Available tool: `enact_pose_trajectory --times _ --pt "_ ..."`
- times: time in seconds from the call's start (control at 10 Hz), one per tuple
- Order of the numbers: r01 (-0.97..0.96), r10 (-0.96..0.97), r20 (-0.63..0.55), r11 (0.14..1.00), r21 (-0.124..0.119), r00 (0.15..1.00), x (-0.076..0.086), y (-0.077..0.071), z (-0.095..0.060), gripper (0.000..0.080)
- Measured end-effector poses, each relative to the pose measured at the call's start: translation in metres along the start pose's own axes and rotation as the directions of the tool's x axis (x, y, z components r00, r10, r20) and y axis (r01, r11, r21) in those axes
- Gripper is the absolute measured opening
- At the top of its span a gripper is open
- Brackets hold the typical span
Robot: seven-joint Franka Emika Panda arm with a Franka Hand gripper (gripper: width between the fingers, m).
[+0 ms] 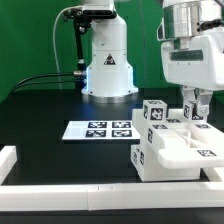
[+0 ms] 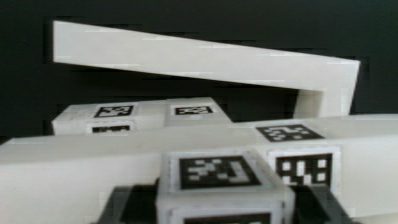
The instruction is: Assemble chair
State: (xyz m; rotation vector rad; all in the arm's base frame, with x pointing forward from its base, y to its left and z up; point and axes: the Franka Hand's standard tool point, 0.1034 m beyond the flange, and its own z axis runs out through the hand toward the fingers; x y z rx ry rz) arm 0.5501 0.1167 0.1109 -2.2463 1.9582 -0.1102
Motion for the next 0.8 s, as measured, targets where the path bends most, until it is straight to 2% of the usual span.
enact_pose_trajectory --times 0.1,0.2,0.3,0.4,0.5,0.7,0.8 --pt "0.001 -0.001 0.0 1.0 0.0 1.0 0.0 0.0 0.0 0.0358" --pt "0.006 -0.006 0.0 1.0 0.0 1.0 0.0 0.0 0.0 0.054" --pt "0.017 -0.017 0.0 1.0 0.001 1.0 0.001 0.0 0.0 0.054" --pt "0.028 -0.028 0.002 1.0 0.004 1.0 0.001 -0.001 -0.002 0.0615" --pt "0.038 -0.038 0.011 0.999 0.018 0.999 -0.001 -0.005 -0.011 0.0643" --pt "0.049 -0.05 0.038 0.998 0.037 0.998 -0.008 -0.01 -0.03 0.0648" --pt "0.049 -0.051 0.034 0.998 0.035 0.998 -0.007 -0.009 -0.028 0.0649"
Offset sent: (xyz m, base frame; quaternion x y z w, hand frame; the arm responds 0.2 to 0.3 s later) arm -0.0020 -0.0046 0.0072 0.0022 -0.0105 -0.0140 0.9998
